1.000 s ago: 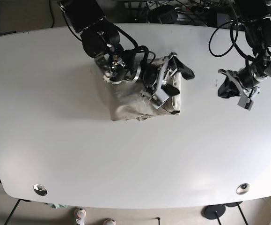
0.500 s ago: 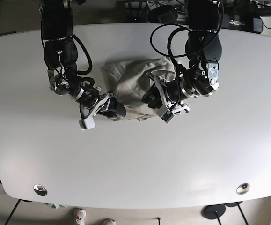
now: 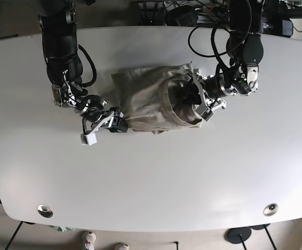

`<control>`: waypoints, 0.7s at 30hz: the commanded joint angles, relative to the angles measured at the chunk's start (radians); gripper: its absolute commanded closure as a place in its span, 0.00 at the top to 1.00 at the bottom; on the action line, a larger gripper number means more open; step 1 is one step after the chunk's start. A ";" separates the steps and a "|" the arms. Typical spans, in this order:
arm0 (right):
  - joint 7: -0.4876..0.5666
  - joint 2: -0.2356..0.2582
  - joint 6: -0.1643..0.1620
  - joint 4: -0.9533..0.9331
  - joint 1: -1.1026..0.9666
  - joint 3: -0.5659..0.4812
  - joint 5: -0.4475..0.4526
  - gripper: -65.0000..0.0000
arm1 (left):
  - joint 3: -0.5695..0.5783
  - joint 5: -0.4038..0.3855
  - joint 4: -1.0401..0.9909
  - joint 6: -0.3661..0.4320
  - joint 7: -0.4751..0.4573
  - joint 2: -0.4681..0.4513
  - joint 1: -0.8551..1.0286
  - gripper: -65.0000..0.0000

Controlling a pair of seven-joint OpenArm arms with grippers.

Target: Fold the T-shirt properly

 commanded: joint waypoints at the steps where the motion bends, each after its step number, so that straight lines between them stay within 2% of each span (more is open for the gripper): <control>1: 0.020 0.008 0.016 0.015 0.023 0.017 -0.030 0.24 | -0.002 0.056 -0.023 0.022 0.035 -0.019 -0.010 0.23; 3: 0.016 0.008 0.016 0.028 0.018 0.027 -0.034 0.24 | -0.004 0.044 0.015 0.022 0.035 -0.030 -0.011 0.23; 10: -0.024 0.004 0.011 0.203 -0.002 0.022 -0.037 0.24 | -0.005 -0.171 0.259 0.022 0.040 -0.082 0.015 0.23; 13: -0.024 0.002 0.009 0.155 0.054 0.002 -0.050 0.25 | -0.005 -0.186 0.375 0.022 0.040 -0.088 0.107 0.23; 15: -0.024 0.001 0.014 0.086 0.124 -0.035 -0.103 0.24 | -0.005 -0.186 0.408 0.022 0.040 -0.088 0.167 0.23; 17: -0.012 -0.030 0.017 0.005 0.172 -0.055 -0.159 0.24 | -0.005 -0.186 0.415 0.022 0.040 -0.088 0.227 0.23; 20: 0.062 -0.062 0.019 -0.077 0.210 -0.056 -0.264 0.24 | -0.007 -0.185 0.412 0.022 0.038 -0.088 0.291 0.23; 21: 0.076 -0.081 0.023 -0.107 0.230 -0.056 -0.317 0.24 | -0.007 -0.183 0.411 0.022 0.035 -0.088 0.309 0.20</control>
